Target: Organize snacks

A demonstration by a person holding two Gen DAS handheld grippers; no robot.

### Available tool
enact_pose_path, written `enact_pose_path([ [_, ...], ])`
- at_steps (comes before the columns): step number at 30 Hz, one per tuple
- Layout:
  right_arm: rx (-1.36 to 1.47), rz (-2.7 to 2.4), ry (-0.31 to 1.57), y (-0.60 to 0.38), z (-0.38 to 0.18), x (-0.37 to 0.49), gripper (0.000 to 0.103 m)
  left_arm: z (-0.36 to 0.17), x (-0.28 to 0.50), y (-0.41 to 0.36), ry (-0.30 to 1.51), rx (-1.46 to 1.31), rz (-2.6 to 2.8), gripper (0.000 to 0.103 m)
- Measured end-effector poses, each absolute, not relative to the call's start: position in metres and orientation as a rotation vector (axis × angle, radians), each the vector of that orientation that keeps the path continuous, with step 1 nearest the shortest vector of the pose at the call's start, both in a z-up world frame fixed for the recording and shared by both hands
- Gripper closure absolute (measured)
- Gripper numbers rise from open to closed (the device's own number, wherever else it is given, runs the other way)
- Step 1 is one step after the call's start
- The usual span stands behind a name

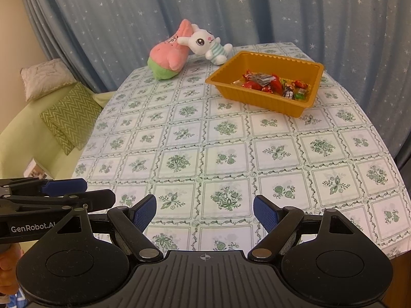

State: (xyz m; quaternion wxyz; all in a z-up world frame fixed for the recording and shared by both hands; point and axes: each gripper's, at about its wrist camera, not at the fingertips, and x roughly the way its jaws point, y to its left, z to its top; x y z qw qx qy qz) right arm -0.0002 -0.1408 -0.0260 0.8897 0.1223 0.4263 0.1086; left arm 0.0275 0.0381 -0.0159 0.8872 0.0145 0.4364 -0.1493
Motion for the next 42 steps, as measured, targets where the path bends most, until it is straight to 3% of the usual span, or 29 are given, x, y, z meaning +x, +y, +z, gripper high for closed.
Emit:
enact_pose_path([
  [42, 0.259, 0.226, 0.887, -0.148, -0.025, 0.0, 0.021, -0.018, 0.029, 0.026, 0.909, 0.025, -0.313, 0.047],
])
